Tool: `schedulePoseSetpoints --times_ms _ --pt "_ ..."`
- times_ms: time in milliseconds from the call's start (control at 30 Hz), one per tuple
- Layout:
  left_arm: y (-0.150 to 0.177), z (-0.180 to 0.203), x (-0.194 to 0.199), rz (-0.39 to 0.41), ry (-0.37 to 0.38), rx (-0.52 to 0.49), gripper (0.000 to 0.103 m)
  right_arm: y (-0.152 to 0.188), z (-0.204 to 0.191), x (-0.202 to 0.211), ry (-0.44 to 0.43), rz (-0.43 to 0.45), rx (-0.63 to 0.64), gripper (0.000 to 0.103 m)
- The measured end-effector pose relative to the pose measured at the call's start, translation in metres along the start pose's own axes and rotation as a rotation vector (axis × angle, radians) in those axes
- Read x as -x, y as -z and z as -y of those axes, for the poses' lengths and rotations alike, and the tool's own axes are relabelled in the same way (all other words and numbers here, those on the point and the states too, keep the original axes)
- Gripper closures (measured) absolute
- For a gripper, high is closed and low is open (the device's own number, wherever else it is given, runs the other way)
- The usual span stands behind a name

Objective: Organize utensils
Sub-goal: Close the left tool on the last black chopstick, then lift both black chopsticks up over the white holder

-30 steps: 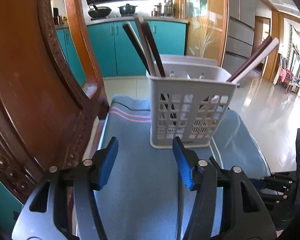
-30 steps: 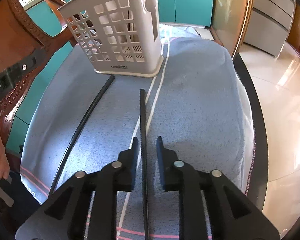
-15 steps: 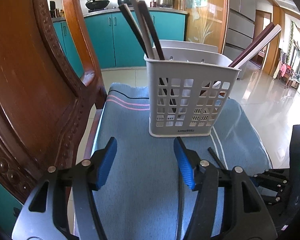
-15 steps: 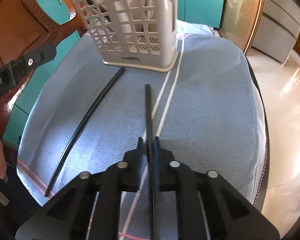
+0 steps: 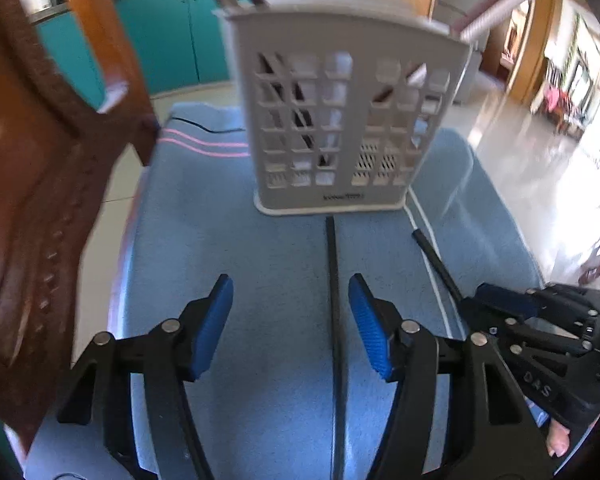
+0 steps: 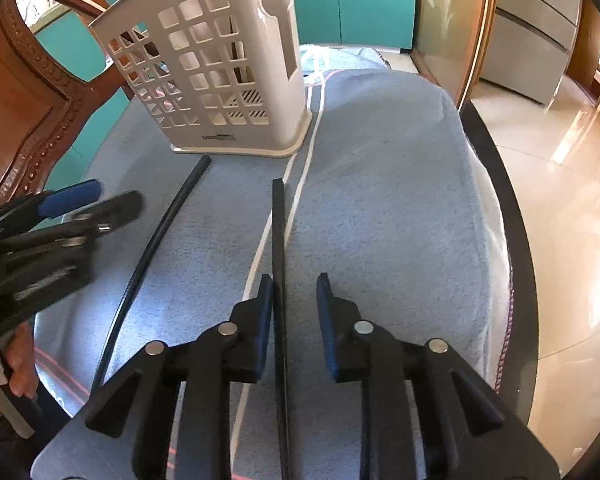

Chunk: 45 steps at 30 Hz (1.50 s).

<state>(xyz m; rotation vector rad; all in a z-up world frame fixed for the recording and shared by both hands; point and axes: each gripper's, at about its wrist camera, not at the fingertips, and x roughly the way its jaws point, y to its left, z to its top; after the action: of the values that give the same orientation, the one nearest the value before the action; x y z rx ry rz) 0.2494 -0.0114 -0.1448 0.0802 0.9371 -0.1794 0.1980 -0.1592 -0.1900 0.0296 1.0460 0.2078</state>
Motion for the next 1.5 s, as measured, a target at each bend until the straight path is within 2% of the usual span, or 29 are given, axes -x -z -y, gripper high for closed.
schedulePoseSetpoints --times_ms 67,167,300,500,567,667,733,767,800,833,900,1000,1100,1233,1500 --pt "-0.004 0.008 -0.017 -0.05 0.001 -0.011 0.042 0.001 -0.003 0.0 -0.007 -0.003 0.007 0.078" --pt "-0.004 0.02 -0.035 -0.1 0.001 -0.039 0.042 0.005 -0.011 0.0 -0.006 0.0 0.037 0.069" --pt "-0.004 0.025 -0.045 -0.104 -0.028 -0.057 0.041 0.007 -0.018 0.001 0.008 0.004 0.067 0.062" --pt "0.0 0.017 -0.047 -0.115 -0.004 -0.019 0.041 0.007 -0.018 -0.004 0.035 0.008 0.07 0.06" --pt "0.001 0.015 -0.047 -0.118 0.008 -0.008 0.045 0.007 -0.018 -0.005 0.049 0.015 0.074 0.06" --pt "0.002 0.004 -0.044 -0.118 0.007 0.01 0.065 0.007 -0.018 -0.007 0.059 0.023 0.075 0.06" --pt "0.003 0.001 -0.043 -0.116 0.005 0.015 0.082 0.007 -0.019 -0.008 0.066 0.03 0.079 0.061" --pt "0.004 -0.001 -0.043 -0.115 0.005 0.016 0.086 0.008 -0.019 -0.009 0.071 0.033 0.081 0.063" --pt "0.004 -0.004 -0.044 -0.115 0.005 0.016 0.092 0.008 -0.019 -0.009 0.081 0.038 0.084 0.071" --pt "0.005 -0.006 -0.044 -0.114 0.002 0.02 0.095 0.008 -0.019 -0.009 0.095 0.045 0.088 0.082" --pt "0.007 -0.013 -0.042 -0.115 0.008 0.031 0.096 0.007 -0.016 -0.009 0.058 0.043 0.063 0.096" --pt "0.01 -0.017 -0.039 -0.11 0.004 0.033 0.096 0.005 -0.011 -0.007 0.042 0.049 0.043 0.097" --pt "0.011 -0.025 -0.03 -0.078 0.002 0.047 0.096 0.003 -0.01 0.009 0.028 0.104 0.045 0.097" --pt "0.013 -0.033 0.01 0.016 0.017 0.062 0.096 0.001 -0.012 0.055 -0.029 0.219 0.064 0.097" --pt "0.008 -0.041 0.131 0.302 0.111 0.031 0.096 0.001 -0.01 0.168 -0.187 0.463 0.075 0.097"
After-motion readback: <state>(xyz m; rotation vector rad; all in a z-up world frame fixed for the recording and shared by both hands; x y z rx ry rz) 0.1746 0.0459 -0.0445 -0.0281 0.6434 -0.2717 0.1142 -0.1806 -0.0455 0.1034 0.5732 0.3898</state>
